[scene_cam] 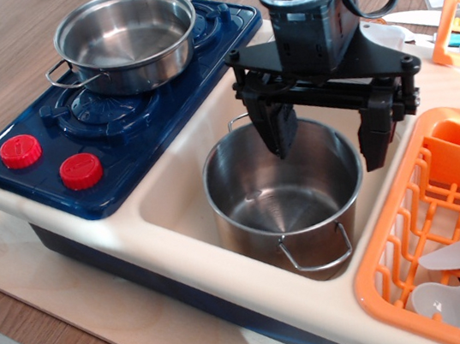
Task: Flip pot upright which is in sink
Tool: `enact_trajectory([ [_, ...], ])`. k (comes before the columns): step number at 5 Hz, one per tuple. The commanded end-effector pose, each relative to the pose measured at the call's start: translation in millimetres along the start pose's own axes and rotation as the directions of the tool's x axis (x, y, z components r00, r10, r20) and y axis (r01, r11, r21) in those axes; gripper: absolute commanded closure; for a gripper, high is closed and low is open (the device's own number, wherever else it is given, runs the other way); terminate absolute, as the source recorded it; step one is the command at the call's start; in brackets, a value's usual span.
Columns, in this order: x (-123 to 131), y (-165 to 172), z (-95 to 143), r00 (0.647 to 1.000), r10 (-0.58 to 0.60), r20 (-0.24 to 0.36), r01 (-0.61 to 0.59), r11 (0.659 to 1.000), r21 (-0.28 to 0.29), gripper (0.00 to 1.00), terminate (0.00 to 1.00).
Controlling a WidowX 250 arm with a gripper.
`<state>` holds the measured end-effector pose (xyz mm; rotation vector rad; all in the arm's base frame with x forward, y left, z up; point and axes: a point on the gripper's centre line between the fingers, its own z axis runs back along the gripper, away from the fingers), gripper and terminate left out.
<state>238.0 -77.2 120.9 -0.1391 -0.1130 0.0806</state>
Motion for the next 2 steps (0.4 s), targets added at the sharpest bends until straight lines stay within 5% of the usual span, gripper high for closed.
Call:
enact_trajectory([
  [1, 7.5, -1.1, 9.4, 0.999, -0.002, 0.036, 0.002, 1.000, -0.009, 0.00, 0.00],
  [2, 7.5, -1.1, 9.4, 0.999, -0.002, 0.036, 0.002, 1.000, -0.009, 0.00, 1.00],
])
